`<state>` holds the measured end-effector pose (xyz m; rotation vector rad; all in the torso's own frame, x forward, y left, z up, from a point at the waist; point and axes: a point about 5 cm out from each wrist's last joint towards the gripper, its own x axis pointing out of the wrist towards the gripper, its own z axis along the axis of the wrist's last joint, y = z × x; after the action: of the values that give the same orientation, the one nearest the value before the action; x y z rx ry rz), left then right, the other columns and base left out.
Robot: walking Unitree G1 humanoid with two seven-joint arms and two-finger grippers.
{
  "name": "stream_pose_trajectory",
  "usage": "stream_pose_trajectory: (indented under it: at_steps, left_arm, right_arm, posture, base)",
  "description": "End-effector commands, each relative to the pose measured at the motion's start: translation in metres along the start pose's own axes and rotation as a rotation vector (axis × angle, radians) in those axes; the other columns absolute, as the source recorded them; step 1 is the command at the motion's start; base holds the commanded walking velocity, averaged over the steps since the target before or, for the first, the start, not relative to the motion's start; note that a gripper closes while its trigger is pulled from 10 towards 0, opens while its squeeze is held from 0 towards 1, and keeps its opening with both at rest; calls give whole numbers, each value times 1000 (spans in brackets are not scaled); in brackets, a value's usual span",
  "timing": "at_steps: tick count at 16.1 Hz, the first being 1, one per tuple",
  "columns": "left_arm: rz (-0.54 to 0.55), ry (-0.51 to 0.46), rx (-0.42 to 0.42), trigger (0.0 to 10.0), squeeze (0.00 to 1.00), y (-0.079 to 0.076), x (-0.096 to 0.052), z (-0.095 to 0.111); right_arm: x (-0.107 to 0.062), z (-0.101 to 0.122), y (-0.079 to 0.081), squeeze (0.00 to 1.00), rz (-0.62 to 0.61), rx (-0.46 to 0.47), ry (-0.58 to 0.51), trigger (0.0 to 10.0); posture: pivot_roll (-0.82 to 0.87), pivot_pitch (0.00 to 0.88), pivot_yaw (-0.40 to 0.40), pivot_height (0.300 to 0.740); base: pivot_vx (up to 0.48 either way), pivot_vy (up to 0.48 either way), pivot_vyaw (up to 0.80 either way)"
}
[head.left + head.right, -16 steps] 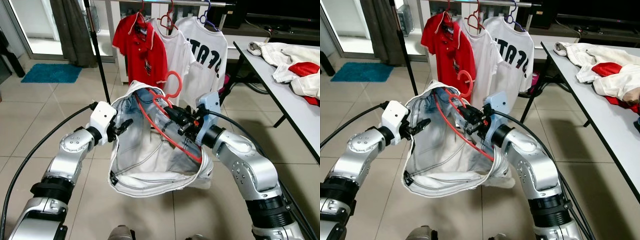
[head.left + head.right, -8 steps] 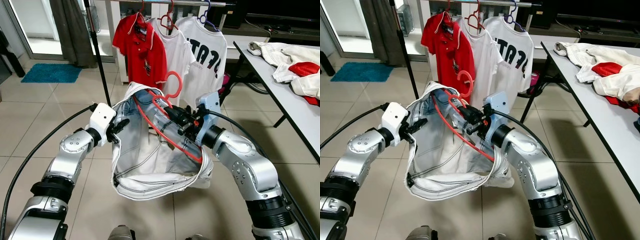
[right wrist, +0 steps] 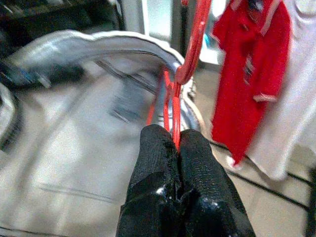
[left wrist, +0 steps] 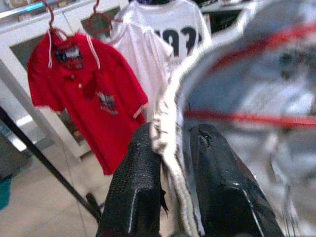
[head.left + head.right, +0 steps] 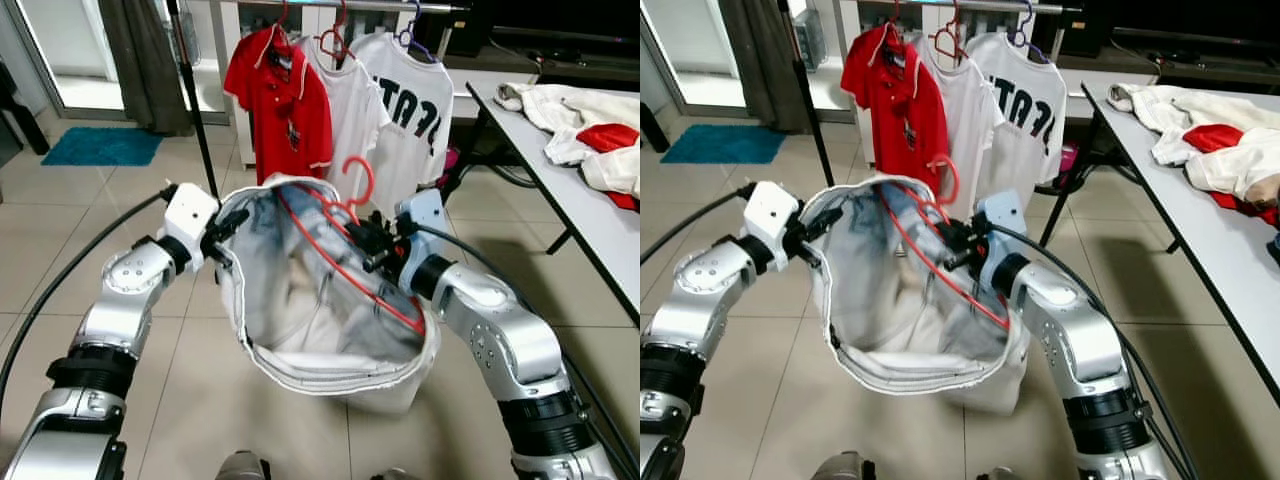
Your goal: Hang hanger
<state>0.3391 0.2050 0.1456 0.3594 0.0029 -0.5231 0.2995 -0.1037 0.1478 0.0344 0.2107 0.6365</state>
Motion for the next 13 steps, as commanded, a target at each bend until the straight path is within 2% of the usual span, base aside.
stream_pose_trajectory:
  at_steps: [1, 5, 10, 13]
  left_arm:
    - [8, -83, 18, 0, 0, 6, 2, 19]
    - [-10, -152, 15, 0, 0, 2, -2, 26]
    - [-69, -150, 26, 0, 0, -7, -9, 21]
    - [-54, -174, 27, 0, 0, -5, -13, 24]
  right_arm:
    - [-2, -3, -6, 0, -44, -12, 30, 10000]
    - [-2, -8, -11, 0, -89, -10, 61, 10000]
    - [-2, -6, -12, 0, -109, 6, 52, 10000]
    - [-2, -8, -13, 0, -112, 9, 50, 10000]
  posture:
    - [39, 0, -26, 705]
    - [38, 0, -21, 705]
    - [40, 0, -21, 705]
    - [47, 0, -25, 705]
  base:
    - [0, 0, 0]
    - [0, 0, 0]
    - [0, 0, 0]
    - [0, 0, 0]
